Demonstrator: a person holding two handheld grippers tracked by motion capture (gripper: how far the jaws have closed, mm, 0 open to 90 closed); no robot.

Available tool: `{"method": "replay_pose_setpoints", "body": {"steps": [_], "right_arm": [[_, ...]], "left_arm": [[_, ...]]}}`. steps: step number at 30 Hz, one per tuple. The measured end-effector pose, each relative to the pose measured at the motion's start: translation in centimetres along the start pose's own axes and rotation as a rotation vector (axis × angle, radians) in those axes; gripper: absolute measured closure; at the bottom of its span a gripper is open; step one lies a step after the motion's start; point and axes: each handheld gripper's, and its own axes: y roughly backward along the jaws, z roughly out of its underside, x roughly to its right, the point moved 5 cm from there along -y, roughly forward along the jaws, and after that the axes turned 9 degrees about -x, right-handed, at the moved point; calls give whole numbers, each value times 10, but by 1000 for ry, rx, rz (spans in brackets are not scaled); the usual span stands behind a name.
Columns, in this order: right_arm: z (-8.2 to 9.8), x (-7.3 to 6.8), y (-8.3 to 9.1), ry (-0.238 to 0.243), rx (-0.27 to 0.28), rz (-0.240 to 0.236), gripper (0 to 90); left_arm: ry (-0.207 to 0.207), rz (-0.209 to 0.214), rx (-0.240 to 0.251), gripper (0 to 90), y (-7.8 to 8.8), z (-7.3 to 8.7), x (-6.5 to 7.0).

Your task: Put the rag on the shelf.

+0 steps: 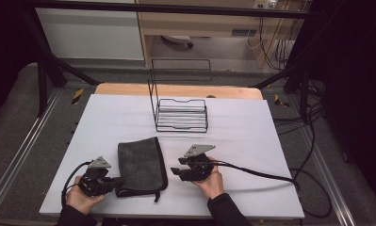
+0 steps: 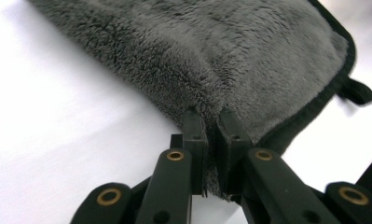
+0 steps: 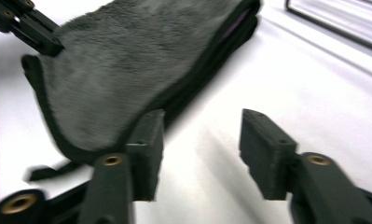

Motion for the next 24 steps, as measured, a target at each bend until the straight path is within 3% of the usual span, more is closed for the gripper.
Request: {"method": "replay_pose_setpoints", "body": {"steps": [6, 11, 17, 24], "right_arm": [[-2, 0, 5, -2, 15, 0, 364], [-2, 4, 7, -32, 41, -7, 273], [-1, 12, 10, -73, 43, -9, 160], [-1, 12, 10, -64, 41, -2, 75]], "left_arm": [[-40, -10, -21, 819, 7, 8, -13], [-36, -2, -10, 762, 10, 10, -14], [-1, -45, 69, 475, 21, 3, -23], [61, -64, 142, 277, 30, -19, -41]]}}
